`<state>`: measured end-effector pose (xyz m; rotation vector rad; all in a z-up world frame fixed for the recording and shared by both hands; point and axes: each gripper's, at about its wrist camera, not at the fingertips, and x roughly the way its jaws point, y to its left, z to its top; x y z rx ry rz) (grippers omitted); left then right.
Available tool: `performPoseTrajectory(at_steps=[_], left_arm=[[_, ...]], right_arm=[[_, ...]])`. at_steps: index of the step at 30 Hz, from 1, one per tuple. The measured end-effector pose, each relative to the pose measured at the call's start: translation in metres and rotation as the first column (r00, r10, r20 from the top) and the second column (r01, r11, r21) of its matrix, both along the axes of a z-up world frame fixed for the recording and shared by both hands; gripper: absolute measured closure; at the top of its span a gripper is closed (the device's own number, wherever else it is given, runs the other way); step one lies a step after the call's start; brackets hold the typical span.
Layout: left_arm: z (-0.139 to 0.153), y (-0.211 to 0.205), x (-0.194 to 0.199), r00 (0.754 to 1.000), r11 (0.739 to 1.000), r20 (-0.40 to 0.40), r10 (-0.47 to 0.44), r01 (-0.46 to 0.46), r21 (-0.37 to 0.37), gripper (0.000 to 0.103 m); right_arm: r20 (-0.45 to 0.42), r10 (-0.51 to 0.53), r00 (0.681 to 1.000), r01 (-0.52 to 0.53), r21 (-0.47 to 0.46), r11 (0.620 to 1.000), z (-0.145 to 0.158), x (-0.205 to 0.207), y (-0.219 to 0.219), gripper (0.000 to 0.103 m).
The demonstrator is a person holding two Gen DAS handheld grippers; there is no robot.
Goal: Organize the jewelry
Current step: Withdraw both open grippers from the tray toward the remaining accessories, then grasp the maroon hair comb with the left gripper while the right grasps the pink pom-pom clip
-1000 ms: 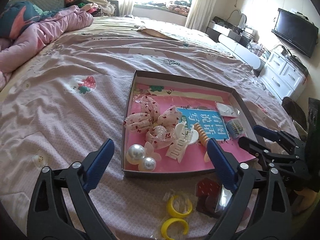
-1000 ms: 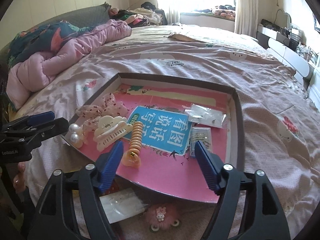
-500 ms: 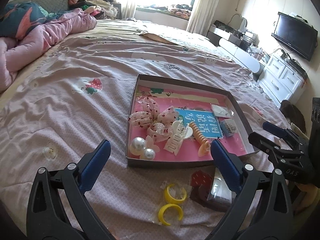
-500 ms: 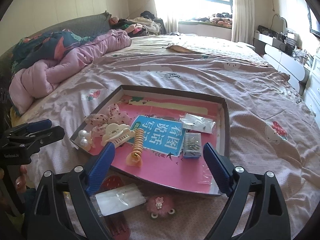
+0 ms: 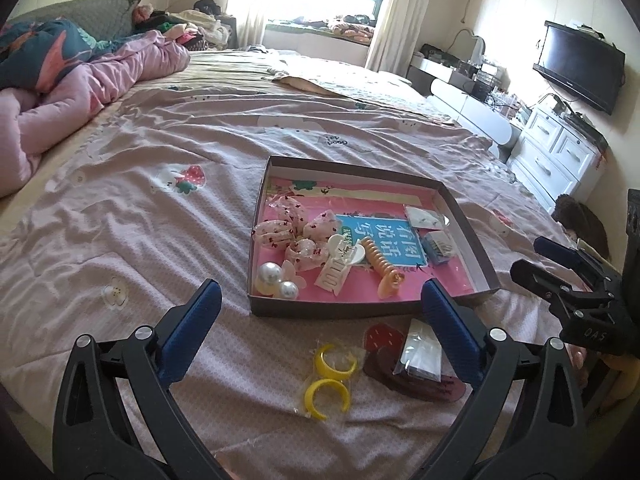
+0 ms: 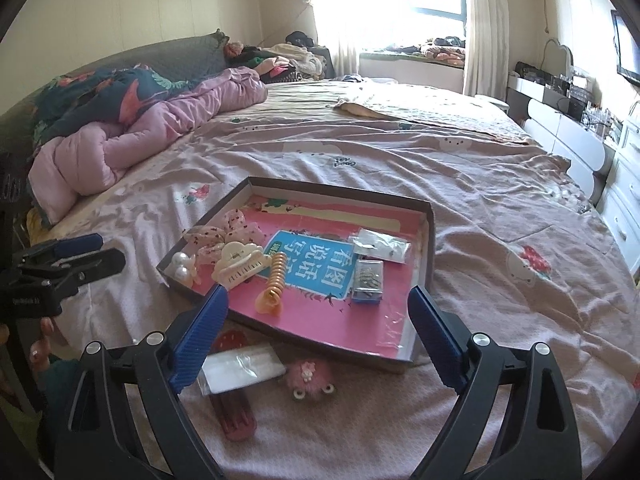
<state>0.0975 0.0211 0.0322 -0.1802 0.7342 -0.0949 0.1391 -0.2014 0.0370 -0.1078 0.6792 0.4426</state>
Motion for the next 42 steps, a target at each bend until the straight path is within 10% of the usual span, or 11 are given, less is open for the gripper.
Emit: performPoseTrajectory(at_steps=[42], left_arm=[[-0.033,-0.056,-0.045,0.989,0.992,-0.118,-0.094,0.102,0.067,0.012]], right_arm=[[-0.025,0.008,1.000,-0.008,-0.033,0.999,-0.026,-0.050,-0.058,0.014]])
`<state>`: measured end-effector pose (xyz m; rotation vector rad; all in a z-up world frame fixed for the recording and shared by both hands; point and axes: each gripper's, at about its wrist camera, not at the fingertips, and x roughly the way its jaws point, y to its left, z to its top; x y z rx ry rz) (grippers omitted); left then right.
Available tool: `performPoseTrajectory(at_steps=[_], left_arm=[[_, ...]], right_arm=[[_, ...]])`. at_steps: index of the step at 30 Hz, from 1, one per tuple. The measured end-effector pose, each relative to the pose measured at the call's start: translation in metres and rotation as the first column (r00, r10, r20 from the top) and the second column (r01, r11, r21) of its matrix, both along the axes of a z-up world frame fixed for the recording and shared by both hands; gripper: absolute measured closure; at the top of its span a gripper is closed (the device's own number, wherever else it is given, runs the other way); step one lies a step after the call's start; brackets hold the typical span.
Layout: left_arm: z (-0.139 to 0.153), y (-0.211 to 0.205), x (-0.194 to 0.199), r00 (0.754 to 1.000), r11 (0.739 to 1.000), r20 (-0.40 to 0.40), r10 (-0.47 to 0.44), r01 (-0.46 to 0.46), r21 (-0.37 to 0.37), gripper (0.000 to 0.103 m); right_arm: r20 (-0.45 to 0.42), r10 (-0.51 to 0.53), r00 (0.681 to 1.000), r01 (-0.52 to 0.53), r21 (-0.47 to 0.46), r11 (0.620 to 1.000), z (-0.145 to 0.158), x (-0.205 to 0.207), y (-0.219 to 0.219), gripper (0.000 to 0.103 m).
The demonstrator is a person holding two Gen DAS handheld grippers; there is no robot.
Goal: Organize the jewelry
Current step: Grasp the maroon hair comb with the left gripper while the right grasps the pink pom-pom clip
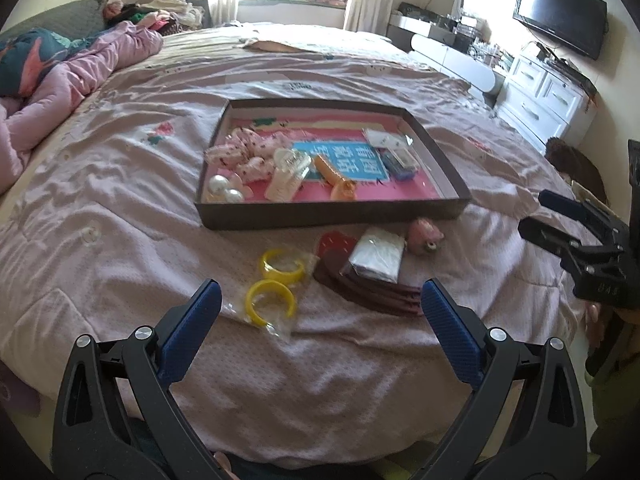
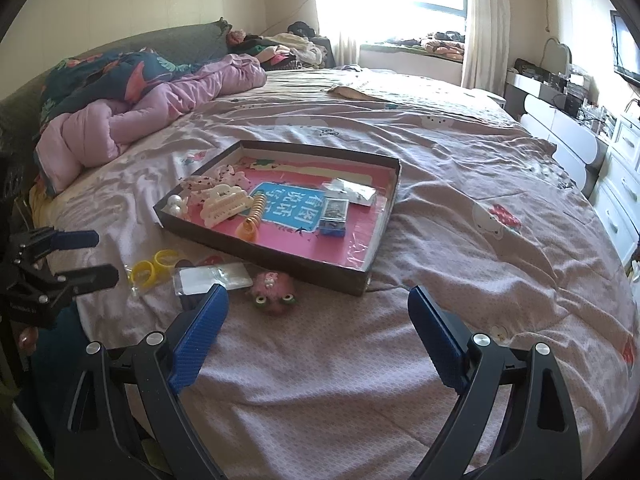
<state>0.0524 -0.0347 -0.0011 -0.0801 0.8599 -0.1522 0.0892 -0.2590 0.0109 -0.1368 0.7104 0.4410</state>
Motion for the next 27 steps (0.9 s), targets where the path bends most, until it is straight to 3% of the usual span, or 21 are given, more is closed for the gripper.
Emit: performPoseTrajectory(at_steps=[18,22,27], left_arm=[[-0.047,-0.046,0.016,0.975,0.984,-0.174,-0.136,0.113,-0.135,0.012],[-0.057,-0.054,0.025,0.968,0.980,-0.209,-0.141,0.105,-0.171,0.012],[-0.063,-0.058,0.039,0.968,0.984,-0.225,-0.107,0.070,-0.164,0.012]], right_arm=[[-0.053,-0.007,0.999,0.007,0.000,1.000,-0.027,0.023,-0.011,0.014],[-0.084,0.012,0.996,-0.011,0.018,1.000,-0.032,0.033,-0.010,0.014],[-0.098,0.020,0.995,-0.017,0.025,1.000,-0.034,0.040,-0.009,0.015]])
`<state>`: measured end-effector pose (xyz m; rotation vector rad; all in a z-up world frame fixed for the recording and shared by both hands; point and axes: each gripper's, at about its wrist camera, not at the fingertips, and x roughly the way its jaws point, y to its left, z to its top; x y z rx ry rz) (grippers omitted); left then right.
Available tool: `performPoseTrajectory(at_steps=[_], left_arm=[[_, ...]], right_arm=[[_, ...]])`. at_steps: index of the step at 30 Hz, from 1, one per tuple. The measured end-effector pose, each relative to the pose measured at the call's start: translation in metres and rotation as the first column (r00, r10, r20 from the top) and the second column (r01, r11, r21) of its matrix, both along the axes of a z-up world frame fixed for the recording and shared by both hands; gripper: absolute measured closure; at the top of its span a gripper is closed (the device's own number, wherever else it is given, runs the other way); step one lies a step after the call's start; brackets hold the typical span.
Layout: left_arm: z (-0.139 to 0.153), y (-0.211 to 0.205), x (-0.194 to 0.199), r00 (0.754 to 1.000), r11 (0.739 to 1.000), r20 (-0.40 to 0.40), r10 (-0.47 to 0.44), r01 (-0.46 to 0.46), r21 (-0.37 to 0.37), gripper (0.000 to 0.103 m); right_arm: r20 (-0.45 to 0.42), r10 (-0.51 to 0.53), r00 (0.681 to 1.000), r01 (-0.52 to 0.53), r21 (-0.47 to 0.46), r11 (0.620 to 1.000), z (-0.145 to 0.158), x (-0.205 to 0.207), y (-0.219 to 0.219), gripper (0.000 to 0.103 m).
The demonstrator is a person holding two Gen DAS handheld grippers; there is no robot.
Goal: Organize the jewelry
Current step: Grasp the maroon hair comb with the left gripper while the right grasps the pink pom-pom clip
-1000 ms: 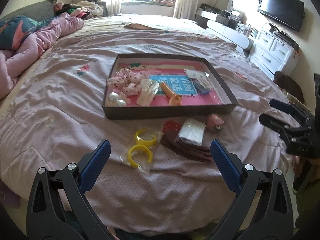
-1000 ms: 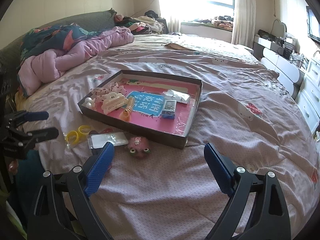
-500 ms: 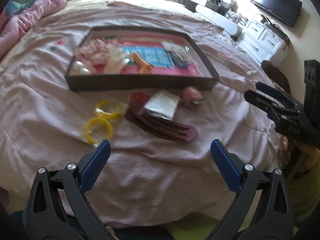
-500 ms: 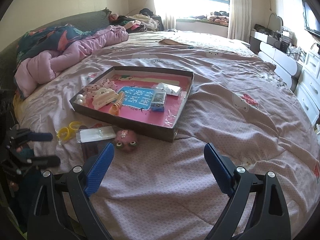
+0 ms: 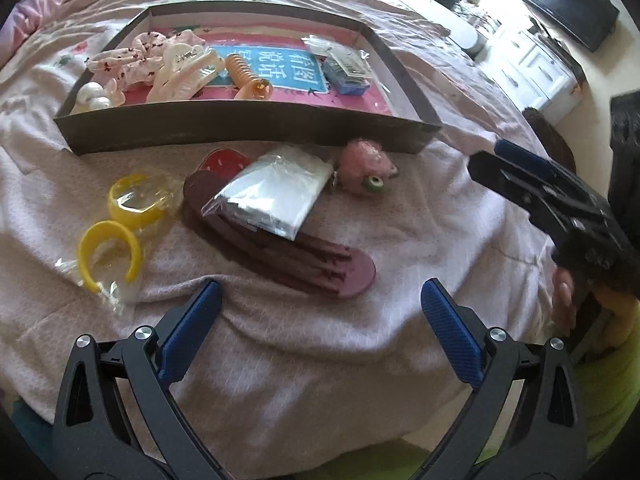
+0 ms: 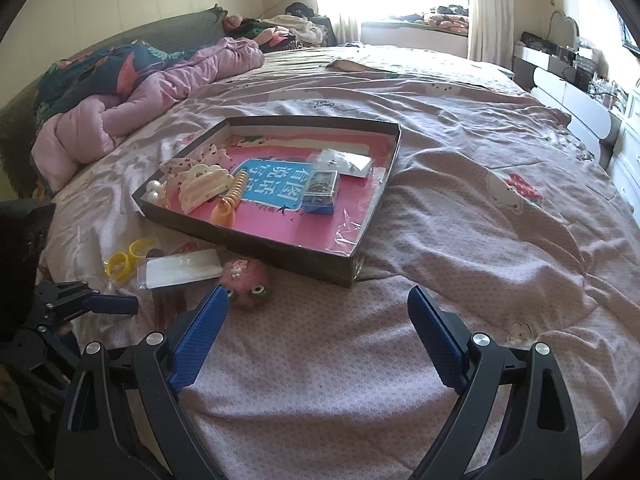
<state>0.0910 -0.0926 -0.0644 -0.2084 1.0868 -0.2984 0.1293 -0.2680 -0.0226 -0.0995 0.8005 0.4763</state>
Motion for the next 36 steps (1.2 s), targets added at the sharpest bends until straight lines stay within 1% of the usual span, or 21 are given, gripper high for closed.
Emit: performPoseTrajectory(at_steps=[10,11,12,13,16,17,18,19,22,24,26,28,29,32,34,36], left_arm=[[-0.006,0.003,0.021,0.999,0.999,-0.004,0.048,-0.048,0.009,0.012],[-0.006,0.004,0.021,0.999,0.999,-0.003,0.048,-0.047,0.022,0.016],[-0.006,0.005,0.021,0.999,0.998,-0.001,0.048,-0.048,0.035,0.023],[-0.006,0.006,0.021,0.999,0.998,0.000,0.046,-0.046,0.049,0.026],[-0.005,0.012,0.017,0.999,0.998,-0.001,0.033,-0.033,0.048,0.041],[-0.005,0.015,0.016,1.000,0.998,-0.002,0.031,-0.031,0.047,0.044],[-0.005,0.018,0.014,1.000,0.999,-0.001,0.030,-0.030,0.045,0.049],[-0.005,0.021,0.013,1.000,0.999,-0.002,0.028,-0.028,0.040,0.052],[-0.005,0.029,0.007,1.000,0.999,-0.007,0.023,-0.023,0.028,0.064],[-0.005,0.034,0.003,1.000,0.999,-0.011,0.023,-0.022,0.023,0.070],[-0.005,0.040,0.001,0.999,1.000,-0.017,0.027,-0.027,0.009,0.072],[-0.005,0.044,-0.001,0.999,0.999,-0.023,0.038,-0.038,-0.001,0.073],[-0.004,0.045,-0.002,0.999,0.999,-0.024,0.041,-0.041,0.000,0.073],[-0.005,0.045,-0.001,0.998,0.999,-0.026,0.053,-0.053,0.014,0.073],[-0.007,0.042,0.002,0.998,0.998,-0.026,0.056,-0.056,0.027,0.073],[-0.008,0.039,0.005,0.998,0.997,-0.019,0.055,-0.054,0.052,0.073]], right_arm=[[-0.007,0.009,1.000,-0.009,-0.004,1.000,-0.003,0.005,0.005,0.015],[-0.009,0.015,1.000,-0.015,-0.005,1.000,-0.003,0.006,0.007,0.015],[-0.013,0.023,1.000,-0.023,-0.008,1.000,-0.005,0.006,0.009,0.015],[-0.015,0.026,1.000,-0.027,-0.011,1.000,-0.006,0.007,0.011,0.015],[-0.035,0.053,0.998,-0.053,-0.008,0.999,-0.011,0.010,0.018,0.019],[-0.039,0.060,0.997,-0.060,-0.004,0.998,-0.012,0.011,0.020,0.020],[-0.049,0.074,0.996,-0.074,0.002,0.997,-0.014,0.012,0.023,0.022],[-0.058,0.084,0.995,-0.083,0.005,0.997,-0.016,0.014,0.025,0.025],[-0.084,0.112,0.990,-0.112,0.015,0.994,-0.022,0.018,0.035,0.030],[-0.108,0.131,0.986,-0.129,0.022,0.991,-0.027,0.022,0.042,0.035],[-0.124,0.146,0.981,-0.144,0.030,0.989,-0.032,0.025,0.048,0.039],[-0.140,0.155,0.978,-0.153,0.026,0.988,-0.038,0.029,0.055,0.046],[-0.145,0.158,0.977,-0.156,0.026,0.987,-0.040,0.030,0.057,0.047],[-0.154,0.161,0.975,-0.159,0.025,0.987,-0.046,0.033,0.062,0.056],[-0.155,0.170,0.973,-0.165,0.047,0.985,-0.047,0.033,0.062,0.069],[-0.148,0.165,0.975,-0.161,0.043,0.986,-0.046,0.032,0.063,0.070]])
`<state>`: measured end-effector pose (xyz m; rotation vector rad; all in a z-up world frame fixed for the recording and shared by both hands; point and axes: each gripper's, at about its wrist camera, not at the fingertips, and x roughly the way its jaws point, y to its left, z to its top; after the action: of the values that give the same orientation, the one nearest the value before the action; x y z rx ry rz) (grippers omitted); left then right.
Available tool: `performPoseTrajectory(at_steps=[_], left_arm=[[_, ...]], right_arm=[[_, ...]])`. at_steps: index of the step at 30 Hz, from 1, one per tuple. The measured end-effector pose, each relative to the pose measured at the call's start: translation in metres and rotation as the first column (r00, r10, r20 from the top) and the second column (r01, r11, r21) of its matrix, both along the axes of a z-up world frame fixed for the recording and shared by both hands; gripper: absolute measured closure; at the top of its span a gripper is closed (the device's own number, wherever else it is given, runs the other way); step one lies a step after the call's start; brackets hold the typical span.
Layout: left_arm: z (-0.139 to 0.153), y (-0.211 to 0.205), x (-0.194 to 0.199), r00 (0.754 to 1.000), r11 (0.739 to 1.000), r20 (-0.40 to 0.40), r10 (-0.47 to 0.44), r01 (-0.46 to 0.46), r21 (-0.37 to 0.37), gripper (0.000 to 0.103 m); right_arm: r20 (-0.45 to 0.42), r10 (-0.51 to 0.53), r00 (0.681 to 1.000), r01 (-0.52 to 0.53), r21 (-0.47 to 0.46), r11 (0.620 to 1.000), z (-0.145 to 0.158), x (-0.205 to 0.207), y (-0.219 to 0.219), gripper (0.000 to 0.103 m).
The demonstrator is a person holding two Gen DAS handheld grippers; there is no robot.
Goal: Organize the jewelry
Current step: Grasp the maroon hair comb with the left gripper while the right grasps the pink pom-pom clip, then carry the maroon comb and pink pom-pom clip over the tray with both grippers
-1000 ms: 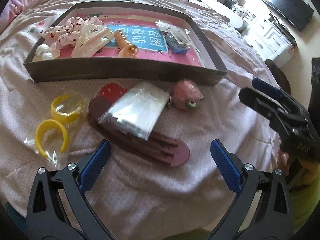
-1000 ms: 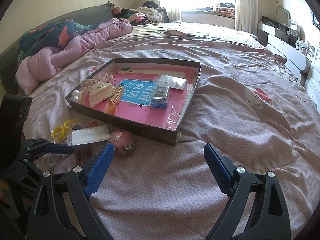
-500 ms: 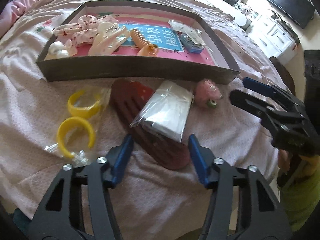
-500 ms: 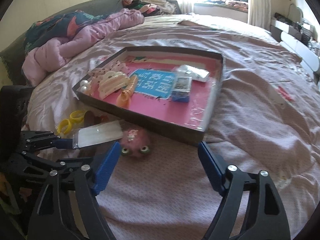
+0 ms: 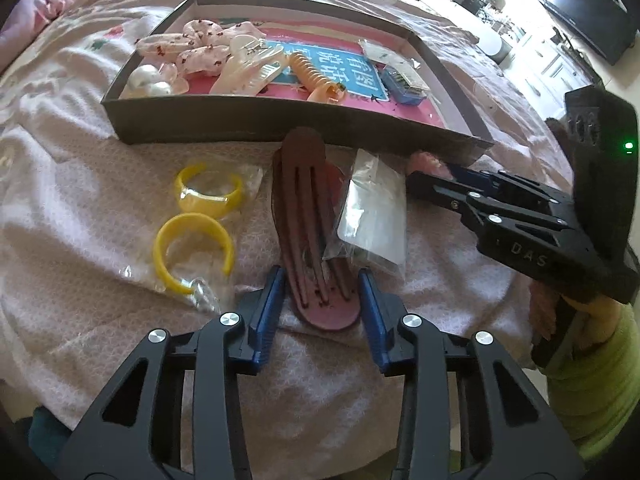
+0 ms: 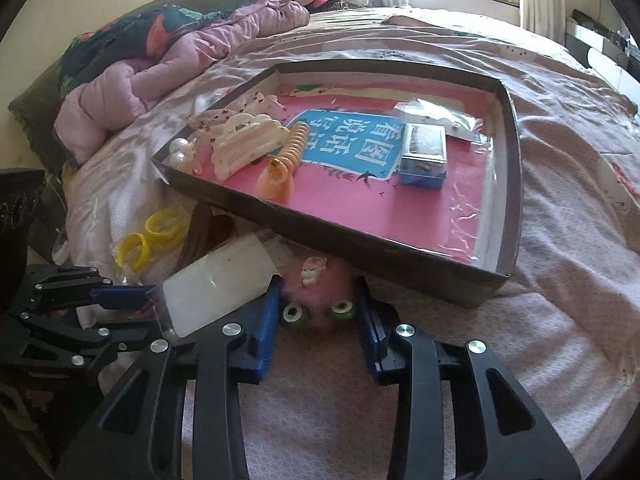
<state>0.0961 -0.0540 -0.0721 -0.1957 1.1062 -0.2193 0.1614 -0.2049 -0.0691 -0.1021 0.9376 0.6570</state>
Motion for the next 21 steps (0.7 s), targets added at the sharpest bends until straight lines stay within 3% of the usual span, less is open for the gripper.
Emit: performPoseTrajectory(at_steps=[7,21], left_arm=[[-0.001,-0.006,-0.001,0.998,0.997,0.042,-0.040,0.037,0.072,0.077],[0.031,0.021,-0.027,0.993,1.000,0.116,-0.001,-0.002,0.024,0.082]], right_arm=[[0.011,-0.019,1.000,0.019,0.008,1.000,0.004,-0.004,-0.006,0.074],[0.053,-0.095,0.994,0.094,0.019,0.995,0.023,-0.025,-0.038,0.074]])
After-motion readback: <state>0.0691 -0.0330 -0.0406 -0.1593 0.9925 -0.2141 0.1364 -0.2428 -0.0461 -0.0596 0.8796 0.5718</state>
